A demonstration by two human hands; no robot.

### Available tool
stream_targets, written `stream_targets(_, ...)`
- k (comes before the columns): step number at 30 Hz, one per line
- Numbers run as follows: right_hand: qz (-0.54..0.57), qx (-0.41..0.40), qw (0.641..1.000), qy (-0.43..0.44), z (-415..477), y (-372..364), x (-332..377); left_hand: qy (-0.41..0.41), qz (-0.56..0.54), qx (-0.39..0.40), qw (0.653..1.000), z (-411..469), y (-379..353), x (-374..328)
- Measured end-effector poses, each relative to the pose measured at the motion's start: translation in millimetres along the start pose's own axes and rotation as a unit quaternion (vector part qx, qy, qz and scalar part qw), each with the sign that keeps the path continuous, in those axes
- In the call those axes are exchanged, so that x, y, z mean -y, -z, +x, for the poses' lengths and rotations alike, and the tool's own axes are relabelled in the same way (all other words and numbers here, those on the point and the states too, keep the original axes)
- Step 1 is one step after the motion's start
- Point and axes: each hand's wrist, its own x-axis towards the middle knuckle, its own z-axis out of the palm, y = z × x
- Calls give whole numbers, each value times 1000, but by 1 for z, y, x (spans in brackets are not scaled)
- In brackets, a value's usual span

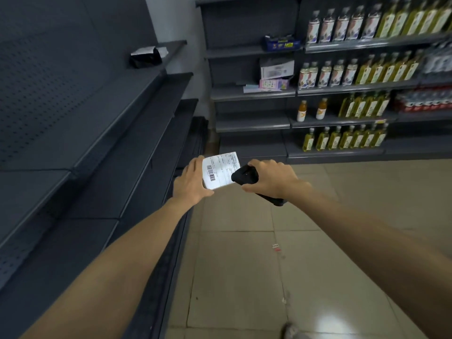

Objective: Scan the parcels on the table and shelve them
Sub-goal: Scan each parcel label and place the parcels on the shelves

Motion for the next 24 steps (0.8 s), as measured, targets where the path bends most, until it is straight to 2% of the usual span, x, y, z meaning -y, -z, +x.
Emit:
stream_targets(7,-15,7,1000,20,174,10,-67,9,-1,2,1000,168,-33,14)
stream_targets(13,-13,-32,996,81,363,61,-94,50,6,-67,997,339,9,42)
stream_targets(18,-25,-34,988,146,497,97,-72,123,-11,-119,985,438,61,89)
stream_targets(24,-38,-44,969,239,636,101,-7,194,-15,-179,964,525,115,190)
